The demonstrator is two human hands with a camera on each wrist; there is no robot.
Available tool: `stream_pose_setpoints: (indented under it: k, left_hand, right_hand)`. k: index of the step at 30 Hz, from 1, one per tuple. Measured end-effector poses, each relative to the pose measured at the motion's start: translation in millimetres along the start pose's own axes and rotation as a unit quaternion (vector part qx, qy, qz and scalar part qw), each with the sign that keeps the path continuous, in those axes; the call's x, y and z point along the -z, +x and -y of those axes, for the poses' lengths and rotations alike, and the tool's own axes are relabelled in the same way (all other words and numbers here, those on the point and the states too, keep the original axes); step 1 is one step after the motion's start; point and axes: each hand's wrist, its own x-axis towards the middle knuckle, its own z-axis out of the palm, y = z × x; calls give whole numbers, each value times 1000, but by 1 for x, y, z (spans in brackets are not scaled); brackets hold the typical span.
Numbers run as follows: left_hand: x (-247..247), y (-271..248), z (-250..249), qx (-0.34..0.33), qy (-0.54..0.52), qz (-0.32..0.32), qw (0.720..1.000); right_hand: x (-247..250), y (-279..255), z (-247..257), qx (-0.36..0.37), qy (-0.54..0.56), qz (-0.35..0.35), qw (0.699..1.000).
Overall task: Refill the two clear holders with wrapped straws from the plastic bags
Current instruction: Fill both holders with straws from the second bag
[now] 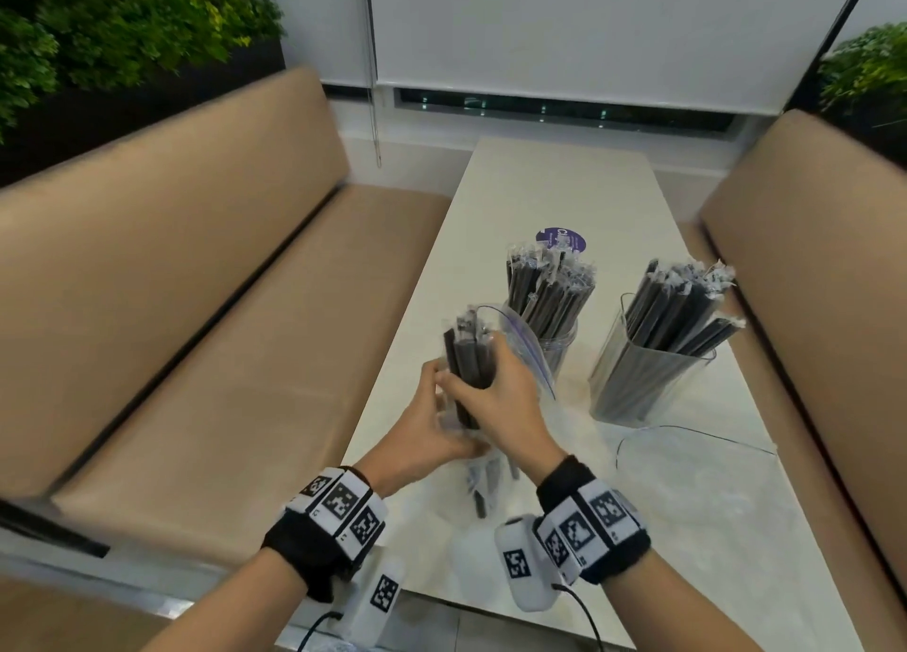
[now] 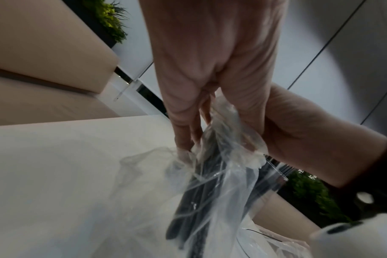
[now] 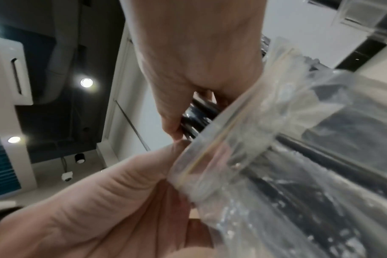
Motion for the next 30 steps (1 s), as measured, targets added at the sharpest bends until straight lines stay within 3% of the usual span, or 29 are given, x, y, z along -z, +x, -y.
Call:
stream_pose_setpoints:
  k: [7, 13, 18, 24, 30]
  left_hand:
    - [0, -6, -2, 73, 21, 15, 997]
    - [-6, 7, 18, 199, 9, 66, 978]
    - [-7, 21, 26, 234, 74, 68, 967]
    - [-12, 9, 13, 194, 72, 115, 972]
    - [-30, 13, 7, 96, 127, 94, 983]
  right_hand:
    - [61, 10, 10, -36, 117, -100, 987]
    - [133, 10, 51, 36, 149, -176, 973]
    - [181, 22, 77, 82, 172, -271, 943]
    - [225, 42, 88, 137, 172, -381, 898]
    - [220, 72, 63, 108, 128, -439, 883]
